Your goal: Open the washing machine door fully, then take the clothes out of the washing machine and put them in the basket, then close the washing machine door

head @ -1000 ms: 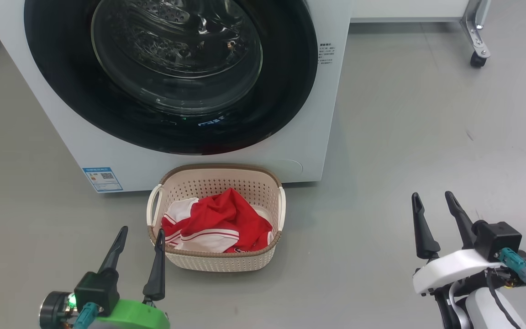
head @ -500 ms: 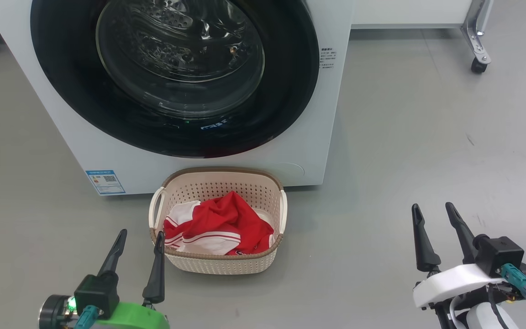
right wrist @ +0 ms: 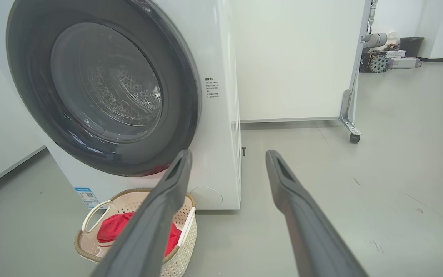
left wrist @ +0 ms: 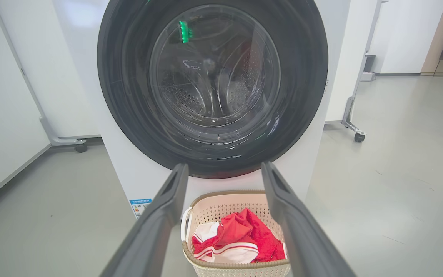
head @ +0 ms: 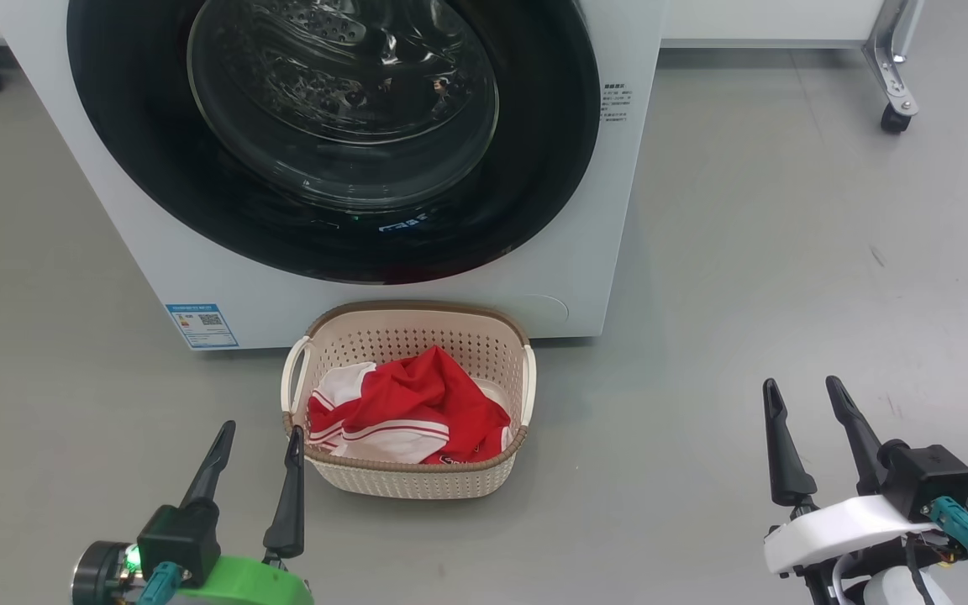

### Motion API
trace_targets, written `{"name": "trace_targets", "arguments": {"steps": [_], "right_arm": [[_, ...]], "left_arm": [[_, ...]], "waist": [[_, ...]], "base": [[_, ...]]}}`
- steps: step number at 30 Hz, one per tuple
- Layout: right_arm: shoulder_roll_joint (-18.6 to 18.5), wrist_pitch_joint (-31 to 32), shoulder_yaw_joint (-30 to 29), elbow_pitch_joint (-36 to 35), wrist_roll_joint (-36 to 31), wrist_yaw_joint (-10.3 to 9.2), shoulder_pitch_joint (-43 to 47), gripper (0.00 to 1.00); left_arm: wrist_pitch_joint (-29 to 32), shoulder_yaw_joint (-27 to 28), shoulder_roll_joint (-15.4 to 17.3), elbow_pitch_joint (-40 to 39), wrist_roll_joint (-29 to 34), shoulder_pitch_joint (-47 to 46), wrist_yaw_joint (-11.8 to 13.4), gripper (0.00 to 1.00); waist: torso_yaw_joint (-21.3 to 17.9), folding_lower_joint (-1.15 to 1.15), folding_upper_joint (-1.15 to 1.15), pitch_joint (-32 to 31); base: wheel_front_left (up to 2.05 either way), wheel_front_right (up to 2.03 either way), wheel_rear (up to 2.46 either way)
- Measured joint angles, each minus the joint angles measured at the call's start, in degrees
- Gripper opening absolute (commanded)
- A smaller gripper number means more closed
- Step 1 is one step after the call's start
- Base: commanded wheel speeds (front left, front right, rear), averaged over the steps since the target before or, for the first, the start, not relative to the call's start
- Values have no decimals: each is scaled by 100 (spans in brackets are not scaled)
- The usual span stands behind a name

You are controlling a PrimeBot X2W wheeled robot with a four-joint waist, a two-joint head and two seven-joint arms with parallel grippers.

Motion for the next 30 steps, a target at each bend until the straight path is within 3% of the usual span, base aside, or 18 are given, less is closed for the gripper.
{"name": "trace_targets", "arguments": {"steps": [23,24,30], "right_arm": [[-67,55,-4,-274,0,-53,103,100],[-60,65,-1,-253,3,-49,104,0],[42,85,22,-33,75,-43,241,0]], "left_arm": [[0,-27,0,-73,1,0,51,100],[0,-29,-7,-48,0,2,48,0],[15,-43,-47,170,-70,131,41,0]], "waist": [[-23,0,0,12],[-23,0,0,12],[-26,0,0,10]], "base": [[0,0,0],[0,0,0],[0,0,0]]}}
